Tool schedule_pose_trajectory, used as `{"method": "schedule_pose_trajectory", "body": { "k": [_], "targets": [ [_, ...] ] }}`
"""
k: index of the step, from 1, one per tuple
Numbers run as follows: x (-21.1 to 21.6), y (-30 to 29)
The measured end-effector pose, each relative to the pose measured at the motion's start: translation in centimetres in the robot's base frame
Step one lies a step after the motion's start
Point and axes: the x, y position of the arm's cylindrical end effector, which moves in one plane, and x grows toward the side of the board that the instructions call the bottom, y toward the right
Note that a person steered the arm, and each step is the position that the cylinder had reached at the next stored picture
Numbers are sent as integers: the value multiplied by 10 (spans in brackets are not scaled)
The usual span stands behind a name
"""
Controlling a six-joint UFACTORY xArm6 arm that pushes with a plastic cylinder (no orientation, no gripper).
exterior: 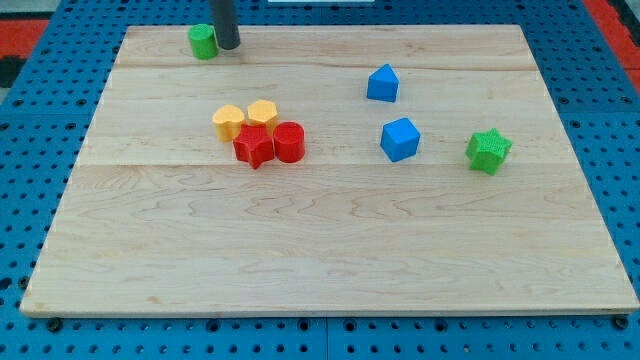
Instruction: Place the blue triangle to the right of the green circle
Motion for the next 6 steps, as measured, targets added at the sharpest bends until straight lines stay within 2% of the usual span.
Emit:
{"method": "schedule_pose_trajectory", "body": {
  "k": [2, 3, 5, 6],
  "targets": [
    [14, 238],
    [94, 262],
    [31, 59],
    [32, 125]
  ]
}}
